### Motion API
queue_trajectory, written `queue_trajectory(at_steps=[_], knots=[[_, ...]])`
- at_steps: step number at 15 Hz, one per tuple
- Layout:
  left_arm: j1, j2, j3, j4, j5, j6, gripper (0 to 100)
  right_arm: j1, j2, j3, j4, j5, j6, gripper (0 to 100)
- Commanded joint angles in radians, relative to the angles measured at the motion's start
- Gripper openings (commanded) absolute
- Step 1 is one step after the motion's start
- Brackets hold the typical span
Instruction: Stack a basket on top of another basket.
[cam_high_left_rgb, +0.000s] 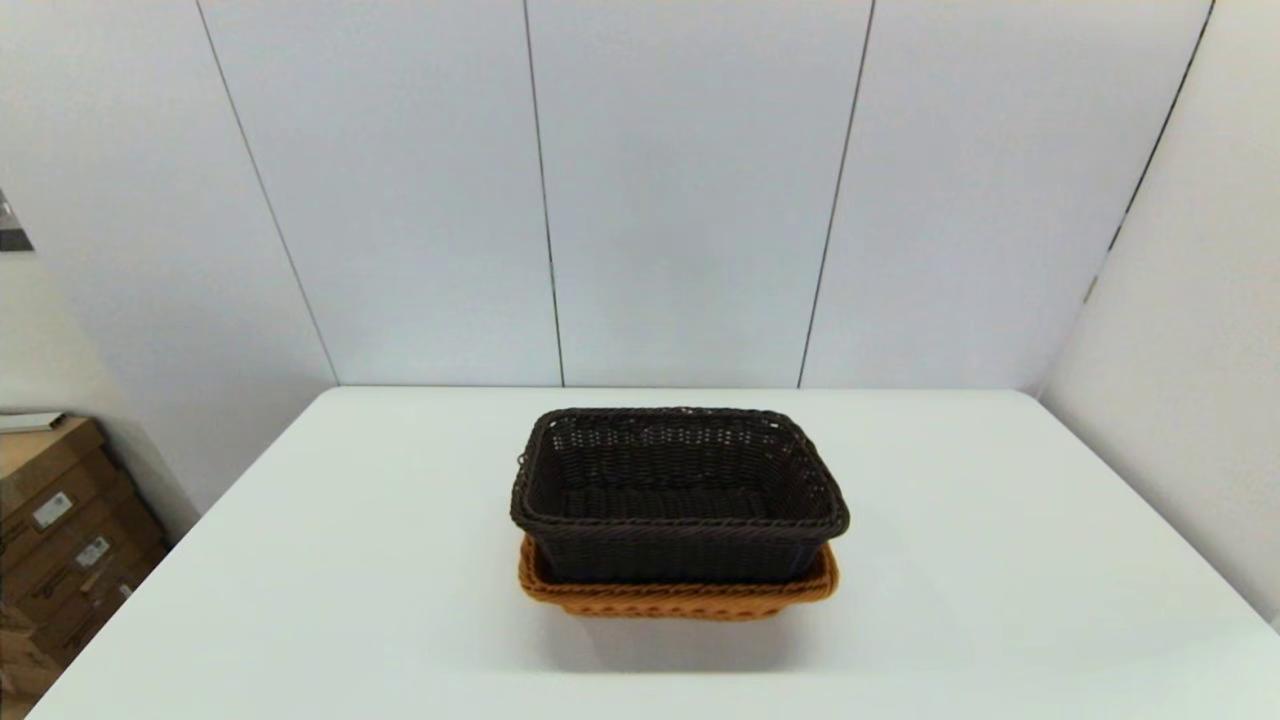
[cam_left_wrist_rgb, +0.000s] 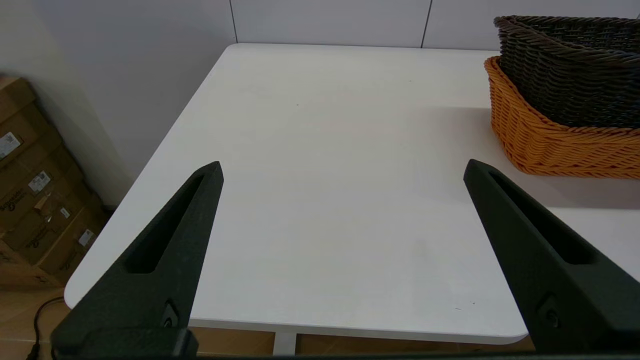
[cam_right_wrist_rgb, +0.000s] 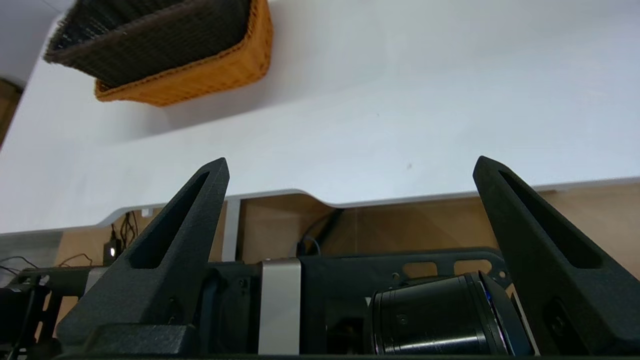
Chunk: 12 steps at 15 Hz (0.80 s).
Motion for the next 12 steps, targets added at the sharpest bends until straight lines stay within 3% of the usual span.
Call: queue_trajectory(at_steps=[1,5,8,10,12], knots=[[0.0,0.0,0.0,0.001,0.002,0.0,100,-0.001,-0.017,-0.022,-0.044,0.005,-0.018,100],[0.0,0.0,0.0,0.001,0.0,0.0,100,-0.019,-0.017,-0.056,-0.043,0.005,-0.016,100],[0.0,0.0,0.0,0.001,0.0,0.0,100,-0.108,-0.023,-0.08,-0.035,0.01,-0.016,100],[0.0,0.0,0.0,0.001,0.0,0.0,100,-0.173,-0.109,-0.059,-0.032,0.045,-0.044,100],[0.0,0.0,0.0,0.001,0.0,0.0,100,-0.173,-0.172,-0.025,-0.014,0.059,-0.096,100]])
